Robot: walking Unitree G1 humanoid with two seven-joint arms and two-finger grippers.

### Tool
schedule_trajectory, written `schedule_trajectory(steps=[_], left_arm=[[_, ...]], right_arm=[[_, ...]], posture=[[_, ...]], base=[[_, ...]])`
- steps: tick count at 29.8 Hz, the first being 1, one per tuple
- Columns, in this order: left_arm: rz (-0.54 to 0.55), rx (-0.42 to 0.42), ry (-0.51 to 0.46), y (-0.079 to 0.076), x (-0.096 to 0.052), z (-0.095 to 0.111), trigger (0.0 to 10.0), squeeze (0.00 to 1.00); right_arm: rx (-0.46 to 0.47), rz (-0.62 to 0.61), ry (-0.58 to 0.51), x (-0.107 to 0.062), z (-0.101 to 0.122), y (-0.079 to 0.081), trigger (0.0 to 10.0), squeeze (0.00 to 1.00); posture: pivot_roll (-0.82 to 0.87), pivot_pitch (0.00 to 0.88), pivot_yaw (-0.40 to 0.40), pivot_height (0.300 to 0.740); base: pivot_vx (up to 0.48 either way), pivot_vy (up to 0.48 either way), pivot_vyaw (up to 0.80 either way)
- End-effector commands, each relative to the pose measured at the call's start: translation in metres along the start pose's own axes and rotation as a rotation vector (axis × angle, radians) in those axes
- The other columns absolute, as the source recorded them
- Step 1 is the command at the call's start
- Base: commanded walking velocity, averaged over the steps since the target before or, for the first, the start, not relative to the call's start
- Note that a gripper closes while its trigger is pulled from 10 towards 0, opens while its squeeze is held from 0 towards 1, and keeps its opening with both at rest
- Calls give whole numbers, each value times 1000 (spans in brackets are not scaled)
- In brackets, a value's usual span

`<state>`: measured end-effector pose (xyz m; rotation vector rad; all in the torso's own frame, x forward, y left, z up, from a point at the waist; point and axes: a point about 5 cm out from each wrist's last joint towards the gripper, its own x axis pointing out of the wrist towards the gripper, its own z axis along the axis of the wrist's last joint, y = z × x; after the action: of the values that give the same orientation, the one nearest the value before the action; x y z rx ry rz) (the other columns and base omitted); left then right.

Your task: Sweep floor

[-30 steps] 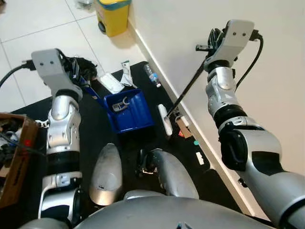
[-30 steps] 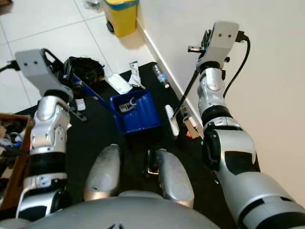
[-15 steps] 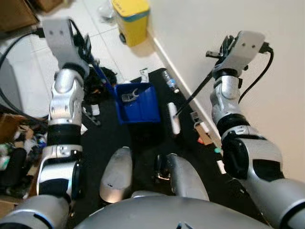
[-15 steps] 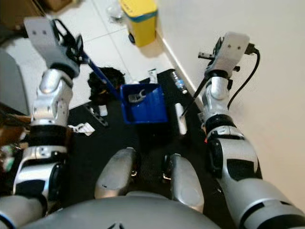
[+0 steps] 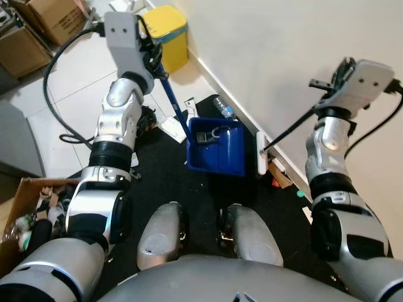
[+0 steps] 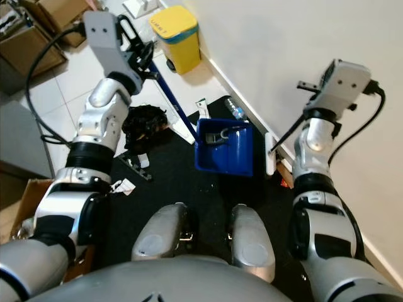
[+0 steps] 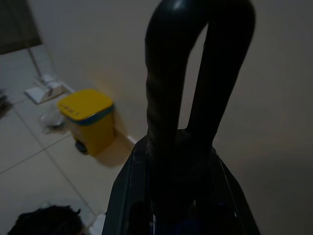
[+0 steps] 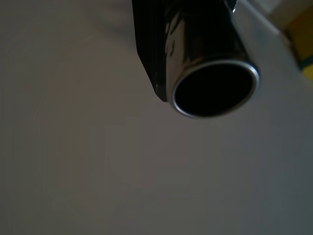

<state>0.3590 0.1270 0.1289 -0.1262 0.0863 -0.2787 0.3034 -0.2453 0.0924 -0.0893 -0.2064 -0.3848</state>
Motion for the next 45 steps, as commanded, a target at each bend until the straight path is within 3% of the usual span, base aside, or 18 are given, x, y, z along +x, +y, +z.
schedule_trajectory(steps=[1, 9, 14, 21, 25, 36, 45], left_arm=[[-16, 9, -67, -5, 5, 13, 10000, 0], [-32, 6, -97, -6, 8, 22, 10000, 0], [38, 26, -107, 14, -2, 18, 10000, 0], [91, 29, -126, 22, -9, 15, 10000, 0], [112, 14, -133, 22, -10, 14, 10000, 0], [108, 37, -117, 14, -7, 9, 10000, 0], [117, 65, -104, 21, -9, 11, 10000, 0]], right_arm=[[9, 3, -57, 6, 13, 1, 10000, 0], [9, 14, -74, 10, 23, 4, 10000, 0], [31, 66, -81, 22, 30, 17, 10000, 0], [45, 106, -31, 19, 23, 28, 10000, 0], [34, 156, -22, 20, 24, 36, 10000, 0], [44, 130, -15, 24, 23, 28, 10000, 0], [65, 124, 19, 15, 14, 36, 10000, 0]], posture=[[-29, 0, 126, 740], [-20, 0, 118, 740], [23, 0, 78, 740], [87, 0, 25, 740], [75, 0, 22, 740], [83, 0, 25, 740], [94, 0, 42, 740]], base=[[0, 0, 0], [0, 0, 0], [0, 0, 0], [0, 0, 0], [0, 0, 0], [0, 0, 0], [0, 138, 0]])
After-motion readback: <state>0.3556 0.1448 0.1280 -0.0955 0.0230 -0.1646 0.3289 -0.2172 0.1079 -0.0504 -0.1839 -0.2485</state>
